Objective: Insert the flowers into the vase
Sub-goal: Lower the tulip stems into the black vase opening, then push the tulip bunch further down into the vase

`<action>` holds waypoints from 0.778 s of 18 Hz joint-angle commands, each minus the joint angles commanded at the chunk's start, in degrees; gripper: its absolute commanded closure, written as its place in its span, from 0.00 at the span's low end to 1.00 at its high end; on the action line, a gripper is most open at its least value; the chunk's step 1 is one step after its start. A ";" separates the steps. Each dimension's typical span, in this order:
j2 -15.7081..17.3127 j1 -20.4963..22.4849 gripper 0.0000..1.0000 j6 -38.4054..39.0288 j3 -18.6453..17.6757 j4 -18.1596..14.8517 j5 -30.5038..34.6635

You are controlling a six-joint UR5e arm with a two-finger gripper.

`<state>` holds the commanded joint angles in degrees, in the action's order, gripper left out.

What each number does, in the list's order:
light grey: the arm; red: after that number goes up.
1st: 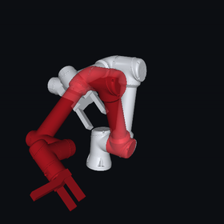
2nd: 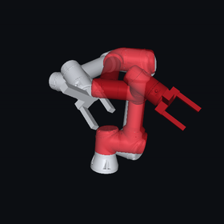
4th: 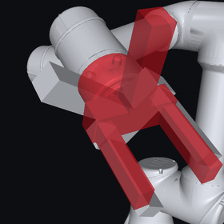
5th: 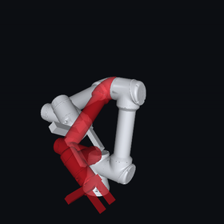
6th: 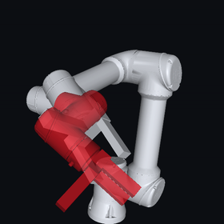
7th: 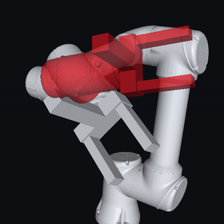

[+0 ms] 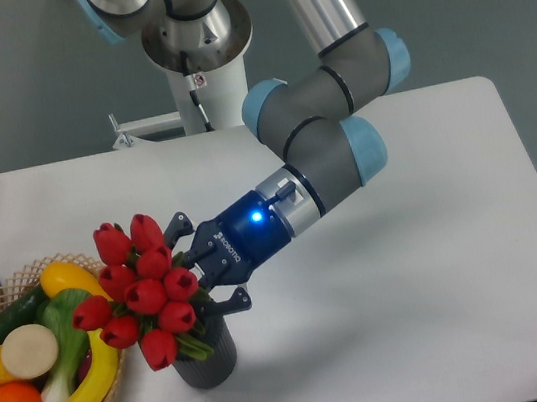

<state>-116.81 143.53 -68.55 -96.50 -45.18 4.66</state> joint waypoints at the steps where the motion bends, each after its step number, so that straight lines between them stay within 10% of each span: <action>1: -0.35 0.09 0.62 -0.35 0.09 0.09 0.00; 14: -1.93 0.79 0.62 -3.25 -1.05 0.00 0.18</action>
<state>-118.74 144.32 -71.80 -97.56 -45.18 4.83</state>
